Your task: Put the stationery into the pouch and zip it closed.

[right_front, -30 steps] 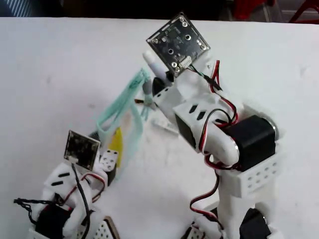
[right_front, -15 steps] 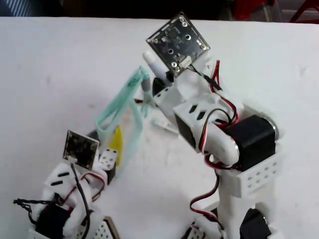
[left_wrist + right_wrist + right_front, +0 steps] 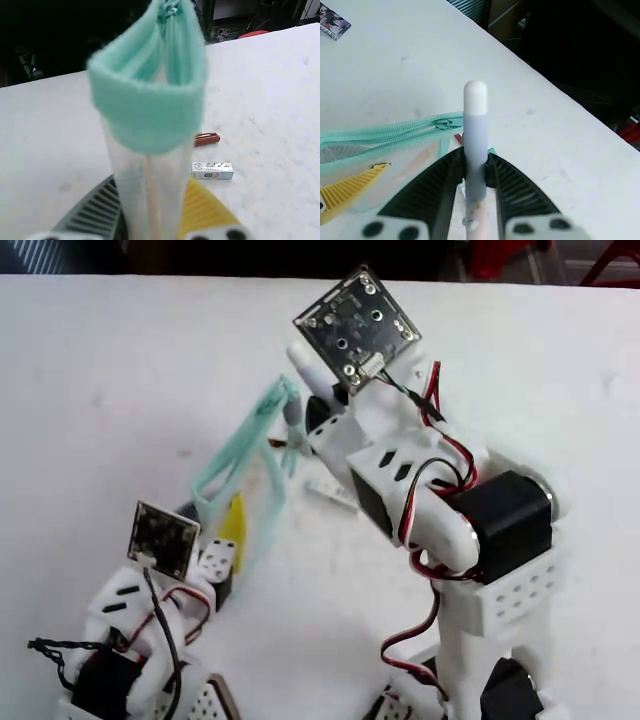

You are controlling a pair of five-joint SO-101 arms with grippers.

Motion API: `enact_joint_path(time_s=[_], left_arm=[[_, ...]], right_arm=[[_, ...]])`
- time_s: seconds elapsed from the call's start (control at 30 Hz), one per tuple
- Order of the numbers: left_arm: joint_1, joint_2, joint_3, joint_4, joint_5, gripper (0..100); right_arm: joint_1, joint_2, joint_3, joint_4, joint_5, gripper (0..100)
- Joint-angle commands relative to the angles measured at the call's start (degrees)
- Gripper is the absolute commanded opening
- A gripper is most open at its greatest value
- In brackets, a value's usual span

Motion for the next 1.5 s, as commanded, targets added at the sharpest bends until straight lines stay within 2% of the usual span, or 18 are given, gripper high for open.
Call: enact_joint_path(time_s=[0.0,0.07,0.23,0.47,0.6,0.8,0.93,1.17,1.47], left_arm=[[-0.48,-0.57,-0.70,0.00,-4.57,13],[-0.48,-0.57,-0.53,0.88,-4.13,19],[-0.48,-0.57,-0.88,1.58,-3.78,15],[-0.48,-0.57,-0.88,1.58,-3.78,16],[-0.48,-0.57,-0.62,1.67,-3.43,23],[-0.04,-0.57,-0.88,2.02,-3.34,24],[-0.04,-0.57,-0.88,1.93,-3.34,24],[-0.48,-0.57,-0.79,1.76,-3.34,24],[-0.48,-0.57,-0.62,1.67,-3.52,24]], right_arm=[[-0.04,-1.36,0.00,1.10,-0.53,1.7],[-0.04,-1.36,0.00,1.10,-0.53,1.7],[-0.04,-1.36,0.00,1.10,-0.53,1.7],[-0.04,-1.36,-0.62,0.75,-0.53,1.7],[-0.13,-1.80,-4.40,-2.33,-0.62,1.7],[-0.22,-4.62,-10.11,-9.63,-13.71,1.7],[-3.82,-5.49,-9.67,-14.11,-20.92,1.7],[-10.51,-5.85,5.45,-28.62,-26.90,1.7],[-12.18,-14.02,29.71,-45.76,-27.25,1.7]])
